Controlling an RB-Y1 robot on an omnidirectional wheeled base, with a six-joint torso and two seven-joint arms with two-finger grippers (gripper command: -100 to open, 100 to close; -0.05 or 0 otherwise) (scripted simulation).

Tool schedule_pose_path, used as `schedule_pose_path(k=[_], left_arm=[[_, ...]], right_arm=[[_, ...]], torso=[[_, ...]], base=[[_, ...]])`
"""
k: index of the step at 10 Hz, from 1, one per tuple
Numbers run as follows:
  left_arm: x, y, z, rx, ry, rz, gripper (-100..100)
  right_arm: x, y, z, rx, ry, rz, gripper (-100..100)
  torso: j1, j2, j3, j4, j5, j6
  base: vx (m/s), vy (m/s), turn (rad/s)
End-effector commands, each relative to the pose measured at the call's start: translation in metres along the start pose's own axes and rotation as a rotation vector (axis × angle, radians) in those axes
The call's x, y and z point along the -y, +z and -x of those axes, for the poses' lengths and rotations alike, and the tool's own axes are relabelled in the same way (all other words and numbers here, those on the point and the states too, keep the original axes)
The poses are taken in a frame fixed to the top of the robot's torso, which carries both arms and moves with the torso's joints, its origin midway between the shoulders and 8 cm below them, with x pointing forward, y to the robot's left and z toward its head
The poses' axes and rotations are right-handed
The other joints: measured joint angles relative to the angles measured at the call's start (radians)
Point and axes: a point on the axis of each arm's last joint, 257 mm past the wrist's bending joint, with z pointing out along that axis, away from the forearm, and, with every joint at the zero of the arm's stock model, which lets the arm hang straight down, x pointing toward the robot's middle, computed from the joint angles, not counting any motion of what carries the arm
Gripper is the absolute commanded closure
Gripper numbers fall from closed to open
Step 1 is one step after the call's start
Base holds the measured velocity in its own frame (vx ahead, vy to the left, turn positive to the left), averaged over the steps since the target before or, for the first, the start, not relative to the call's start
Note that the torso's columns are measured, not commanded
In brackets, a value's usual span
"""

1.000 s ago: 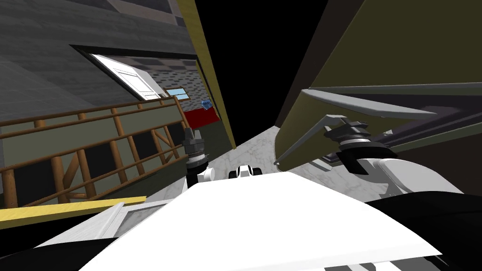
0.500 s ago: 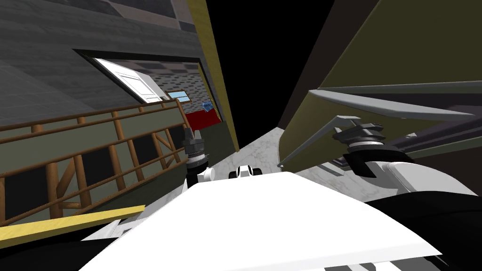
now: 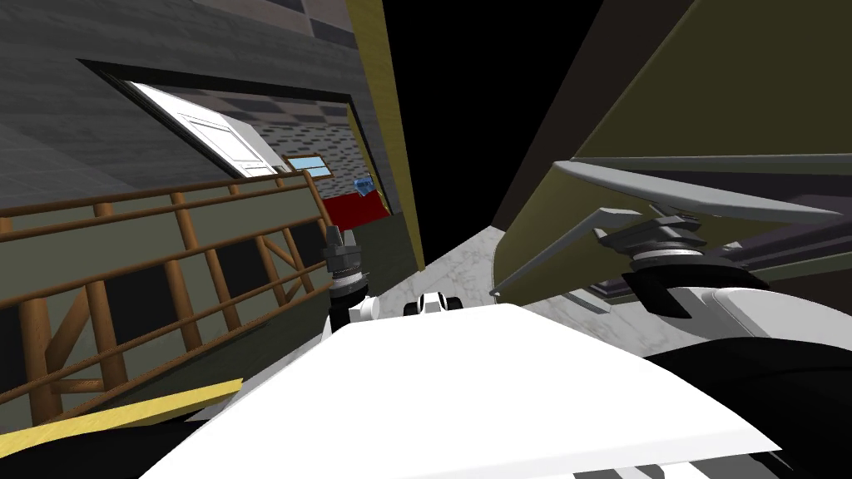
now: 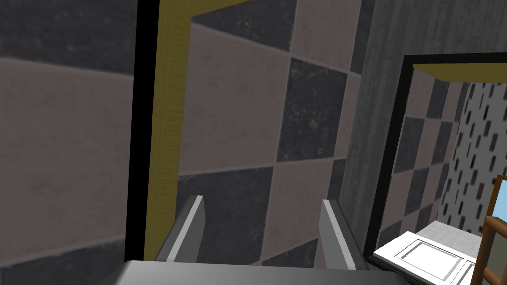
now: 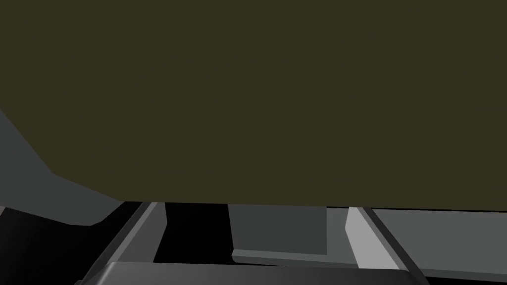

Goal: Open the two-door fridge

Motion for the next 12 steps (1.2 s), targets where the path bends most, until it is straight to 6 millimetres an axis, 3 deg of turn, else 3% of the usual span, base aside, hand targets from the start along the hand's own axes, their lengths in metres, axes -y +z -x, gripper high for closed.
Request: schedule_pose_path(k=[1, 5, 6, 7, 12], left_arm=[[0.000, 0.000, 0.000, 0.000, 0.000, 0.000, 0], [0.000, 0.000, 0.000, 0.000, 0.000, 0.000, 0], [0.000, 0.000, 0.000, 0.000, 0.000, 0.000, 0], [0.000, 0.000, 0.000, 0.000, 0.000, 0.000, 0], [0.000, 0.000, 0.000, 0.000, 0.000, 0.000, 0]], right_arm=[[0.016, 0.004, -0.005, 0.008, 0.006, -0.003, -100], [0.034, 0.011, -0.011, 0.022, 0.016, 0.002, -100], [0.021, 0.004, -0.014, 0.010, -0.002, 0.025, -100], [0.019, 0.003, -0.017, 0.005, -0.005, 0.029, 0], [0.011, 0.000, -0.022, -0.006, -0.006, 0.044, 0]], torso=[[0.003, -0.002, -0.002, 0.000, 0.002, 0.000], [0.013, -0.004, -0.006, 0.002, 0.010, -0.003], [0.015, -0.004, -0.007, 0.003, 0.013, -0.006], [0.015, -0.003, -0.005, 0.001, 0.010, -0.004], [0.010, -0.002, -0.001, -0.001, 0.002, 0.001]], base=[[0.013, 0.010, -0.041], [0.029, 0.027, -0.054], [0.010, 0.011, -0.028], [0.000, 0.000, 0.000], [0.001, -0.002, 0.000]])
